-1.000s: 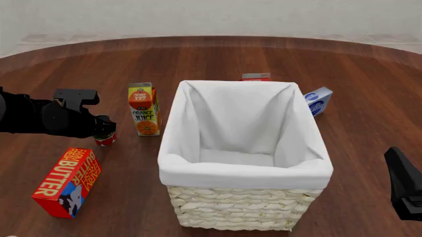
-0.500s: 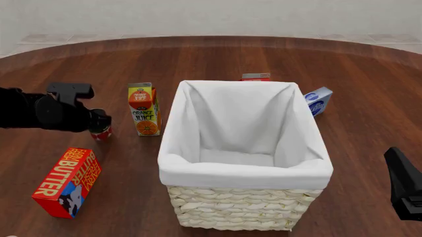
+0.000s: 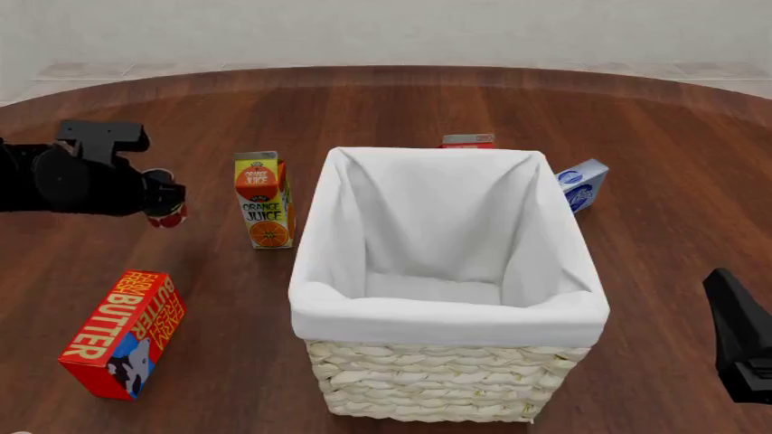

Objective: Pick up the alphabet soup and the tomato sauce, and put them in the basket.

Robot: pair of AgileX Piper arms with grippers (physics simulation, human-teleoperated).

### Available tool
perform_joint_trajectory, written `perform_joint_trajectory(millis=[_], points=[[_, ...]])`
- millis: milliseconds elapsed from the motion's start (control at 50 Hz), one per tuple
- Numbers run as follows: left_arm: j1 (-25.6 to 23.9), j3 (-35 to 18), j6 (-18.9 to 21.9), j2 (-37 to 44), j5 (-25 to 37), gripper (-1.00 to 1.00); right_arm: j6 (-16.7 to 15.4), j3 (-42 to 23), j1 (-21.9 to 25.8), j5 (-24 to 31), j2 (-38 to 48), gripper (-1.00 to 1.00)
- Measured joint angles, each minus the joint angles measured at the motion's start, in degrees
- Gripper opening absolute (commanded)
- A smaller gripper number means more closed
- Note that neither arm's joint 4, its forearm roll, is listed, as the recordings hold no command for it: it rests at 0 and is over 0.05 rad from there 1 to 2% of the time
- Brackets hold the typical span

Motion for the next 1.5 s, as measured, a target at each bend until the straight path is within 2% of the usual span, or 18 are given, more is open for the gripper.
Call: perform_joint_trajectory(millis=[340, 900, 1200, 1500], points=[[1.0, -1.4, 1.0, -2.7, 0.9, -1.0, 0.0, -0.1, 0.0, 0.1, -0.1, 1.0], [-0.9, -5.7, -0.8, -9.8, 5.8, -1.0, 0.0, 0.0, 0.1, 0.0, -0.1, 1.0], [-3.0, -9.0, -1.8, -13.3, 8.1, -1.0, -0.1, 0.1, 0.0, -0.1, -0.1, 1.0], [-8.1, -11.7, -2.5, -17.4, 9.9, -1.0, -0.1, 0.2, 0.1, -0.1, -0.1, 1.0]])
